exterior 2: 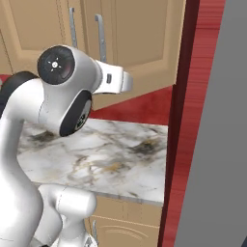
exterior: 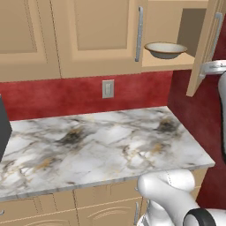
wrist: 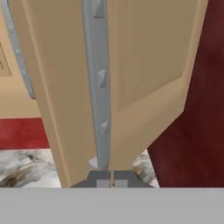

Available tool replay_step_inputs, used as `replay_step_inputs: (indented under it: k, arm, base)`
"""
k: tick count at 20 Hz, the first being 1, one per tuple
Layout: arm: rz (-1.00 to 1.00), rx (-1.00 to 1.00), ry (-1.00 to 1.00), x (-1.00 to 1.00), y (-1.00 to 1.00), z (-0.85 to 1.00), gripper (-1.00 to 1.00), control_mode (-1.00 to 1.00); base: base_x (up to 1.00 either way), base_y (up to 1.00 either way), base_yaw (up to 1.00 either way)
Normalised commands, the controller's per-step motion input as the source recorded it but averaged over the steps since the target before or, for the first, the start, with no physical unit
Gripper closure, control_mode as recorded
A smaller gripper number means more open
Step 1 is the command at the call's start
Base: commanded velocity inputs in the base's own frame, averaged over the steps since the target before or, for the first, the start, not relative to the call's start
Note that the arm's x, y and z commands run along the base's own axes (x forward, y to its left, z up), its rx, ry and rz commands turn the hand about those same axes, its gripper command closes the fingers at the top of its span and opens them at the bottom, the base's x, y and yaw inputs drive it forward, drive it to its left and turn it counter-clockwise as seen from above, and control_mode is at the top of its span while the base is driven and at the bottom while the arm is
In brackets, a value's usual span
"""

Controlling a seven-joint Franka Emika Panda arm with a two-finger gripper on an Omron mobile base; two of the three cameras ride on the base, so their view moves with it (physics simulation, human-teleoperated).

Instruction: Move the bowls from the cabinet to the plates on the dining table.

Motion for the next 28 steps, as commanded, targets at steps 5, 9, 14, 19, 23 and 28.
replay_step_inputs:
  k: [5, 9, 14, 19, 23, 28]
  arm:
    - [-0.01, -0.11, -0.03, -0.59, -0.10, -0.05, -1.00, -1.00]
    - [-0.07, -0.02, -0.07, -0.44, 0.18, 0.20, -1.00, -1.00]
    - [-0.06, -0.01, -0.09, -0.25, 0.41, 0.15, -1.00, -1.00]
    - [-0.05, 0.00, -0.07, -0.11, 0.51, 0.06, -1.00, -1.00]
    - [-0.03, -0.01, -0.07, -0.04, 0.57, 0.03, -1.00, -1.00]
    - [-0.03, -0.06, -0.10, 0.01, 0.55, 0.01, -1.00, -1.00]
  base:
    - [0.00, 0.00, 0.00]
    - [0.00, 0.00, 0.00]
    - [0.00, 0.00, 0.00]
    - [0.00, 0.00, 0.00]
    - [0.00, 0.00, 0.00]
    - [0.00, 0.00, 0.00]
